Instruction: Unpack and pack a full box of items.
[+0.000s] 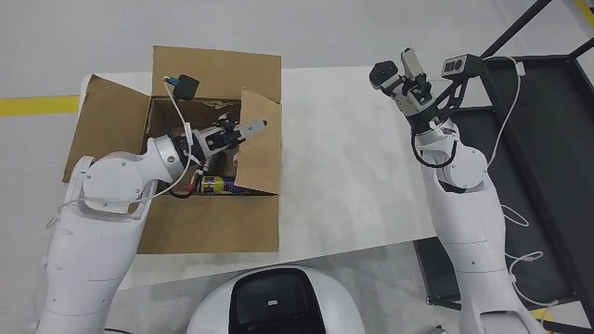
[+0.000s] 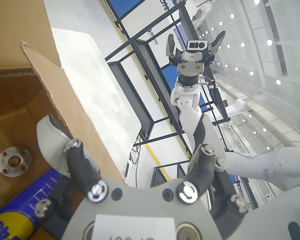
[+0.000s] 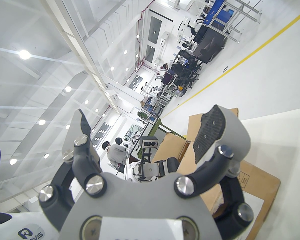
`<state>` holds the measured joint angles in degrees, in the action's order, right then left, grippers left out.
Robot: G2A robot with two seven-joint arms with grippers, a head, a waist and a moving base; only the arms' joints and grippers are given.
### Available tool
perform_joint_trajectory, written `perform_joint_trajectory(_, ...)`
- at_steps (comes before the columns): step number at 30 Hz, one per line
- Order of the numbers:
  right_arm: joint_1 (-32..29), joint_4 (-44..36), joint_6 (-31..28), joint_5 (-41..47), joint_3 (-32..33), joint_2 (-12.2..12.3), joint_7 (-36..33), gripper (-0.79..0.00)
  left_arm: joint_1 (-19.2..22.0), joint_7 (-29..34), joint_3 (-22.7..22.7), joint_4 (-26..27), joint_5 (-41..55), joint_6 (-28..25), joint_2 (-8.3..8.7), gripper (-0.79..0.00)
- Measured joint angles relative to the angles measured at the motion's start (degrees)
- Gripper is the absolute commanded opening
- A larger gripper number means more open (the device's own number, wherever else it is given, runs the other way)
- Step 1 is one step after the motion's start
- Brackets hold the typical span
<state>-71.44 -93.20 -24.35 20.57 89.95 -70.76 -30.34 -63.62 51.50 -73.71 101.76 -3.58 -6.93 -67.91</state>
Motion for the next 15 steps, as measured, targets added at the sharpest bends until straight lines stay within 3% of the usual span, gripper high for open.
perform_joint_trajectory(8,0.0,0.0,0.0,0.0,0.0,0.0,0.0,0.000,3.1,-2.7,4.5,-0.9,1.3,0.5,-0.68,-0.009)
perform_joint_trajectory(15,0.0,0.0,0.0,0.0,0.0,0.0,0.0,0.000,6.1,-6.9,10.0,-4.7,0.9,1.3,-1.75,-0.058)
